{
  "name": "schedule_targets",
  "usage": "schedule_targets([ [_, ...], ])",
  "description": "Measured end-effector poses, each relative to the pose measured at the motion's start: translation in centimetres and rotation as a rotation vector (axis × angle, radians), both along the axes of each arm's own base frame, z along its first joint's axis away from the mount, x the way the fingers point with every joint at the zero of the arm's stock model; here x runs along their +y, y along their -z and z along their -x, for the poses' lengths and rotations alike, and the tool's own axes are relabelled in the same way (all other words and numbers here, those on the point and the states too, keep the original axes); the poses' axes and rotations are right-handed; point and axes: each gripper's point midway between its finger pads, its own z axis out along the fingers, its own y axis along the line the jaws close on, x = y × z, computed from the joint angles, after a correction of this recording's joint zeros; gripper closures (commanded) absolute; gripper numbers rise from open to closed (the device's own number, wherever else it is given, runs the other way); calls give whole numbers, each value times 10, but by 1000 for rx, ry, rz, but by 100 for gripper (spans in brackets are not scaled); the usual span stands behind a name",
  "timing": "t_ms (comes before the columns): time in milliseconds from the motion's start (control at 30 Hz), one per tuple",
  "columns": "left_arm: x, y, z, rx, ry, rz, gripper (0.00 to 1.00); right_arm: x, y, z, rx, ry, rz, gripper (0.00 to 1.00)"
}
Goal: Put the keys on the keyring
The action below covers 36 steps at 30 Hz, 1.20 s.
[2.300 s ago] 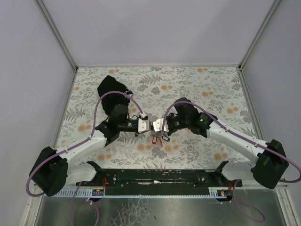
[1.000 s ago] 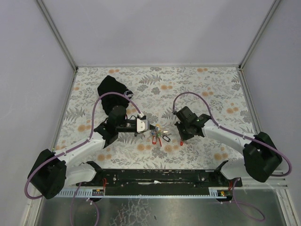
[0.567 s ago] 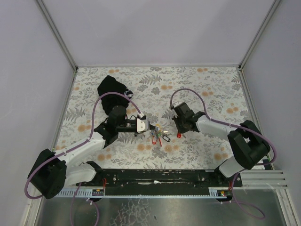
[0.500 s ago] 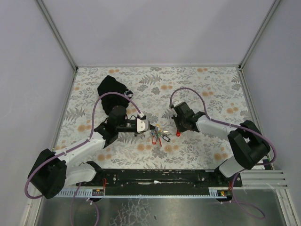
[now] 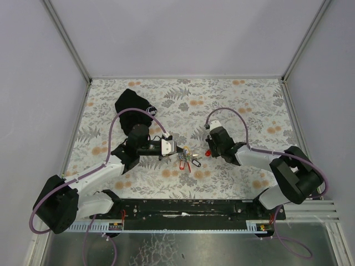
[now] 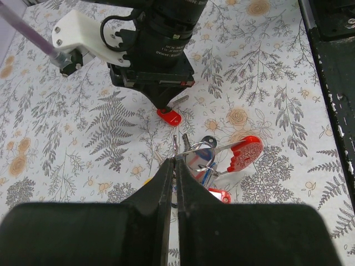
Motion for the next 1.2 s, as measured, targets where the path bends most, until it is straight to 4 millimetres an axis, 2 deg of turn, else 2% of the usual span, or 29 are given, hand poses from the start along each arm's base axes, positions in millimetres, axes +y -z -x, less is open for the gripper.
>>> schedule_targets([
  [100, 0, 0, 0, 3, -1, 1, 100, -2, -2, 1, -24, 5, -14, 78],
  [233, 0, 1, 0, 6, -1, -1, 100, -3, -13, 4, -54, -4, -35, 69],
  [433, -1, 2, -1, 8, -2, -1, 100, 9, -69, 1, -196, -105, -119, 63],
  [567, -1, 2, -1, 10, -2, -1, 100, 22, -103, 7, -299, -267, -156, 63],
  [667, -1, 2, -1, 10, -2, -1, 100, 39, -126, 19, -411, -458, -201, 63],
  [1000, -1, 4, -1, 15, -1, -5, 100, 78, -137, 65, -535, -901, -302, 64],
  [1200, -1, 4, -1, 15, 0, -4, 100, 95, -146, 75, -574, -1046, -350, 64],
])
